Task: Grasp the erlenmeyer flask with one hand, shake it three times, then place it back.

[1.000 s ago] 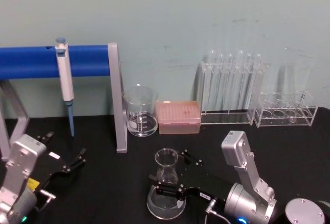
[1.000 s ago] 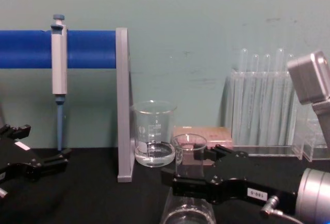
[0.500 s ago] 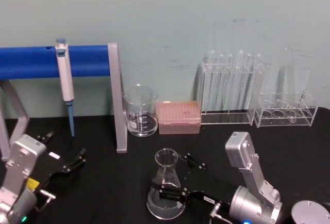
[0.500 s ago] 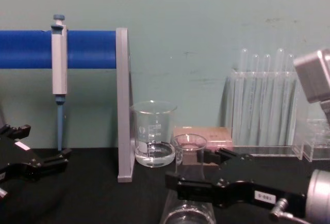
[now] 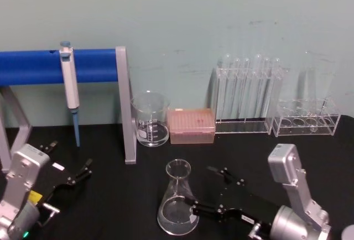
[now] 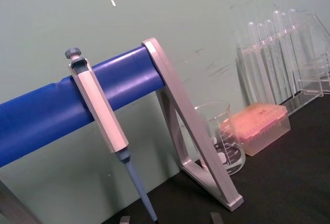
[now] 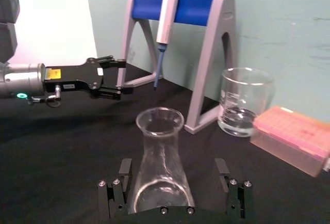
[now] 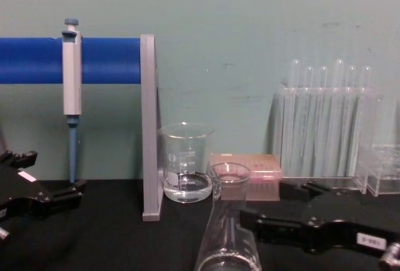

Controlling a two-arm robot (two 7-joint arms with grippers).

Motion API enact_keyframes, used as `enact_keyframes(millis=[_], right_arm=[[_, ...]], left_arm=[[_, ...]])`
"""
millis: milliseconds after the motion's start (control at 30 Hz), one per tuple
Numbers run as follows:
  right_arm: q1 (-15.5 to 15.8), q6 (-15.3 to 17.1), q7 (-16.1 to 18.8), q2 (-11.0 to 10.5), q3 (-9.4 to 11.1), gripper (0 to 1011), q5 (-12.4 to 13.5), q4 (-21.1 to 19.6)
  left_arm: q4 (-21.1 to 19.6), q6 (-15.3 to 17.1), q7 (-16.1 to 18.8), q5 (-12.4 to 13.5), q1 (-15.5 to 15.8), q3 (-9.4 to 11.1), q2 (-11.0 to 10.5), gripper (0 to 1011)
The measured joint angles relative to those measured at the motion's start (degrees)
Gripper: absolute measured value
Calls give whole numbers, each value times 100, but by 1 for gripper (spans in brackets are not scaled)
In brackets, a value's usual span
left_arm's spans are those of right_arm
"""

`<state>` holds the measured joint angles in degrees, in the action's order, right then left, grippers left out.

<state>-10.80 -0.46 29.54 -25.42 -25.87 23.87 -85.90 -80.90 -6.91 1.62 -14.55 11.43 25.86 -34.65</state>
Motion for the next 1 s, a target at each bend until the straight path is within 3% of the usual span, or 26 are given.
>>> enact_keyframes(millis=[233,433,600,1000], right_arm=[[217,115,-223,-156,186,1000,28,-216],[329,92,-617,-128,422,1000,-69,-236],[360,13,-961,2,632,1000,-251,-147],[302,-70,-1735,403,905,1000,-752,156]], left_arm=[[0,0,0,0,0,0,0,1001],[0,0,0,0,0,0,0,1001],[0,0,0,0,0,0,0,1001],[0,0,0,0,0,0,0,1001]])
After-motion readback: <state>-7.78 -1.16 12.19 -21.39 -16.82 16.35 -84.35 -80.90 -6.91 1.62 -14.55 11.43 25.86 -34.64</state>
